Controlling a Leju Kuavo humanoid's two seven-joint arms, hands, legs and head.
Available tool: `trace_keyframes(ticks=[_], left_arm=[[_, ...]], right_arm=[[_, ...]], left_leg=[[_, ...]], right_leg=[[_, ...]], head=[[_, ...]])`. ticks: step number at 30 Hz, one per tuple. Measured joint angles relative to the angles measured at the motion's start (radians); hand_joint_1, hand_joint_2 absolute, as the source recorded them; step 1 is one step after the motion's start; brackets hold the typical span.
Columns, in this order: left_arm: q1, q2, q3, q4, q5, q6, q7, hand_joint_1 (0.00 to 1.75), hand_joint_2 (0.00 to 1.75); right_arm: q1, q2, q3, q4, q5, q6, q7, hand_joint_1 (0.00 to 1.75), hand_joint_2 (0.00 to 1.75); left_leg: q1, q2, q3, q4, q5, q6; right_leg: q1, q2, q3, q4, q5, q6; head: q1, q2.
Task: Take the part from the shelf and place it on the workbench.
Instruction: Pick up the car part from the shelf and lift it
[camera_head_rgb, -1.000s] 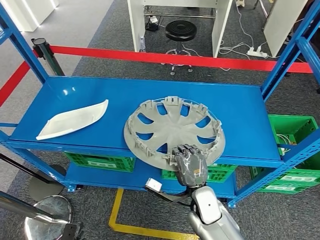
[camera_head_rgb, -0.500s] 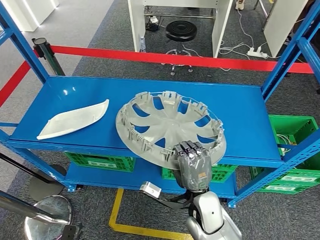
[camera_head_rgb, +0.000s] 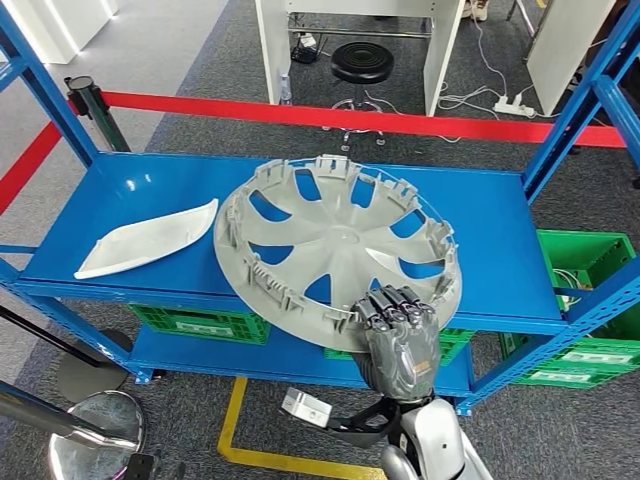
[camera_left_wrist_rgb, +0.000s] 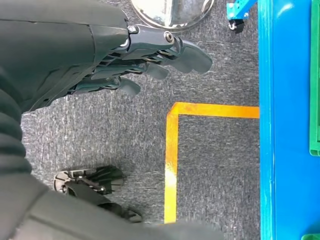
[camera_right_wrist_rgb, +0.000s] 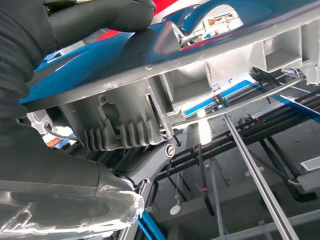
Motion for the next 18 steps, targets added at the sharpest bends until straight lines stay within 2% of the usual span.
trace_keyframes(ticks=[13, 18], left_arm=[[0.000, 0.000, 0.000, 0.000, 0.000, 0.001, 0.000, 0.00, 1.75], [0.001, -0.002, 0.000, 0.000, -0.020, 0.053, -0.003, 0.00, 1.75]], right_arm=[[0.010, 0.001, -0.009, -0.012, 0.000, 0.000, -0.007, 1.75, 1.75], [0.032, 0.025, -0.035, -0.041, 0.000, 0.000, -0.101, 1.75, 1.75]], left_leg=[[0.000, 0.000, 0.001, 0.000, 0.000, 0.000], [0.000, 0.000, 0.001, 0.000, 0.000, 0.000]], right_leg=[[0.000, 0.000, 0.000, 0.000, 0.000, 0.000], [0.000, 0.000, 0.000, 0.000, 0.000, 0.000]], head=[[0.000, 0.000], [0.000, 0.000]])
